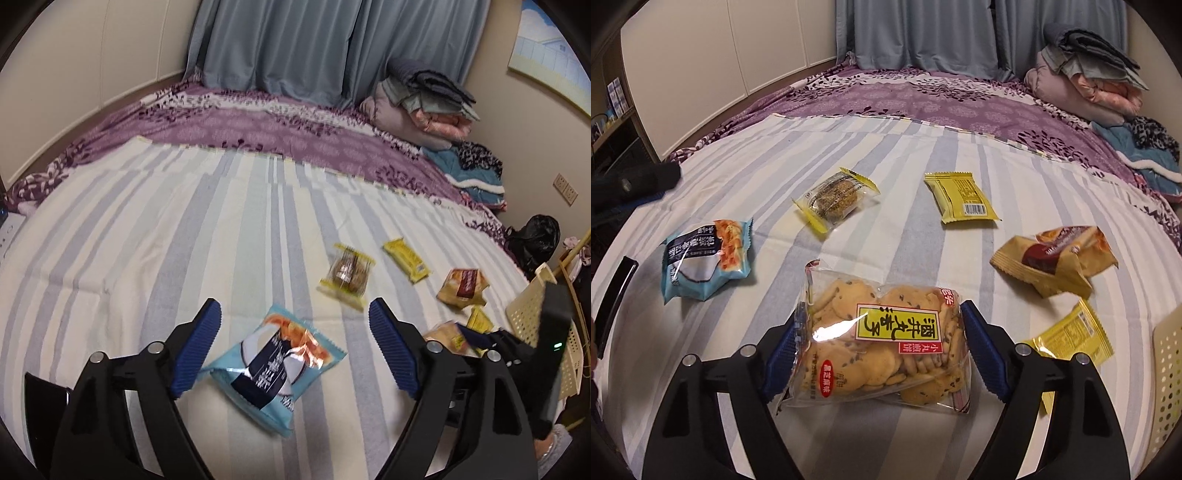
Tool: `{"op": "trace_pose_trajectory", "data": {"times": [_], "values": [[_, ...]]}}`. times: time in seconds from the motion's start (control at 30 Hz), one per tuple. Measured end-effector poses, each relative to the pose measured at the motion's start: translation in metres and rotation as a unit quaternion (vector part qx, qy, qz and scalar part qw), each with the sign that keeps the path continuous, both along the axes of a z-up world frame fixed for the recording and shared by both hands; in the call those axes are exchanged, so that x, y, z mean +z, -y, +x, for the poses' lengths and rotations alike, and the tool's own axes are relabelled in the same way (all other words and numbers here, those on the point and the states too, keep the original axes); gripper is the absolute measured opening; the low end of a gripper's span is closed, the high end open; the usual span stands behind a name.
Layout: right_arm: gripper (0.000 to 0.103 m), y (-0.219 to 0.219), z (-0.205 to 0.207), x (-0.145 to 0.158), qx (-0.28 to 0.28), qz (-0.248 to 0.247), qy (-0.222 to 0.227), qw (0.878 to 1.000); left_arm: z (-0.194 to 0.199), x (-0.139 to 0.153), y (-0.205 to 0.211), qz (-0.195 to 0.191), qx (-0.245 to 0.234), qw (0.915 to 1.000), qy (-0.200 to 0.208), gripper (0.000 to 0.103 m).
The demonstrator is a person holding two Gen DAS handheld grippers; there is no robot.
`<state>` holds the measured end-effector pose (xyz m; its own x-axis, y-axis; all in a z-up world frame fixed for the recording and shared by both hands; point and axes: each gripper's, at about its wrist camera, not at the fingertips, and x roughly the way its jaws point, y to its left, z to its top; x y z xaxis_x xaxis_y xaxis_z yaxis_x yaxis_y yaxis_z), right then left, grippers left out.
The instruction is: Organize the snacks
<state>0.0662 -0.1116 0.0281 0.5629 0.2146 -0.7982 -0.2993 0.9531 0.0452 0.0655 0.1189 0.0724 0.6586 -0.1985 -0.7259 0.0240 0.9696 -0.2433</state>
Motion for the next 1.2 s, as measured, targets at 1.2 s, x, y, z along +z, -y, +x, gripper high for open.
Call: {"op": "trace_pose_trajectory", "data": {"times": [1.2], "values": [[0.080,0.033,-0.041,0.055,-0.017,0.069,0.054,0.996,-0.033,0.005,0.008,0.016,-0.034,0.9992,0.011,0.062]]}}
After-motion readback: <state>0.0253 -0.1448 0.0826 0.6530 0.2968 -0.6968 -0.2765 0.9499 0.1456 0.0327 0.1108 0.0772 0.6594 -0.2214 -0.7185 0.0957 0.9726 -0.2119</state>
